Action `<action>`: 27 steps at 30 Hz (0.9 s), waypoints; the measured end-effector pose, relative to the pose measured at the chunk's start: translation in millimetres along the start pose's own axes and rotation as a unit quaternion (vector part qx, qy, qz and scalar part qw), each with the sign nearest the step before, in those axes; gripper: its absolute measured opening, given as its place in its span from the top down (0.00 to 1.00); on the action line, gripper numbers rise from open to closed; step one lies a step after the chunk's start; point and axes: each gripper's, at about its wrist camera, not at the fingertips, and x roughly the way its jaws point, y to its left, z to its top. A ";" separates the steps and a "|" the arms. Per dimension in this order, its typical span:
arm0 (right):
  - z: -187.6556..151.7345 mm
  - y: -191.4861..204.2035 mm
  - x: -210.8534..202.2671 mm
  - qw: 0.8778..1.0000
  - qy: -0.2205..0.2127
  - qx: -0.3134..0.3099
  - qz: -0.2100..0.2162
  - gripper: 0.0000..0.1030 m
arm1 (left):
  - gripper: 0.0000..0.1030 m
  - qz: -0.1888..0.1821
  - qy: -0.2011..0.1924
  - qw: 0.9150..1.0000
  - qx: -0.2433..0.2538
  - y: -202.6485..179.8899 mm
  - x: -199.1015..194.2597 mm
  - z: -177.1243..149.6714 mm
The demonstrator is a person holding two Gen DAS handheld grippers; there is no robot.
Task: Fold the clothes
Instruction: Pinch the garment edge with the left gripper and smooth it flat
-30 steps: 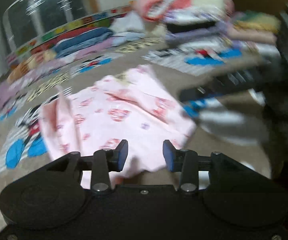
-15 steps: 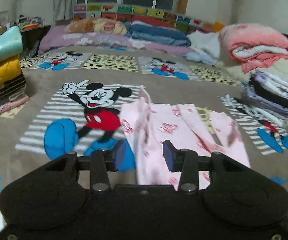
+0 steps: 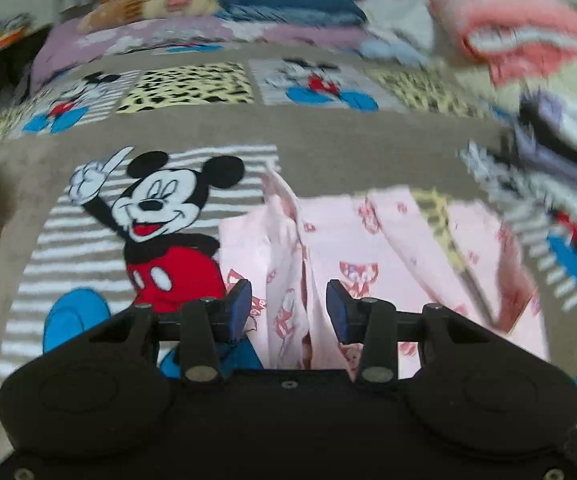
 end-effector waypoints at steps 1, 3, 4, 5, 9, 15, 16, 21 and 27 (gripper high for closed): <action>0.6 -1.5 0.6 1.000 0.000 0.003 0.002 0.49 | 0.81 0.008 0.009 1.000 0.013 -0.8 4.8 -1.1; 1.2 -2.8 0.7 1.000 0.000 0.006 0.006 0.49 | 0.94 0.017 0.006 1.000 0.008 4.6 2.9 -6.4; 1.6 -3.4 0.7 1.000 0.001 0.008 0.007 0.49 | 0.98 0.020 -0.004 1.000 -0.002 9.3 -2.3 -10.1; 2.0 -4.0 0.9 1.000 0.001 0.009 0.008 0.49 | 0.98 0.023 -0.014 1.000 -0.011 14.0 -7.5 -13.9; 3.5 -5.6 1.5 1.000 0.001 0.011 0.010 0.49 | 0.99 0.032 -0.054 0.996 -0.056 33.0 -29.3 -29.4; 3.6 -5.3 1.3 1.000 0.000 0.011 0.009 0.49 | 0.99 0.055 -0.114 0.981 -0.150 61.2 -71.9 -64.9; 3.7 -5.4 1.4 1.000 0.000 0.011 0.008 0.49 | 0.99 0.060 -0.124 0.976 -0.166 65.0 -79.2 -71.7; 3.9 -5.1 2.1 1.000 -0.001 0.010 0.006 0.49 | 0.99 0.092 -0.158 0.968 -0.174 55.7 -100.0 -83.1; 3.3 -5.8 2.3 1.000 -0.003 0.009 0.006 0.49 | 0.99 0.090 -0.151 0.983 -0.052 2.0 -72.3 -53.7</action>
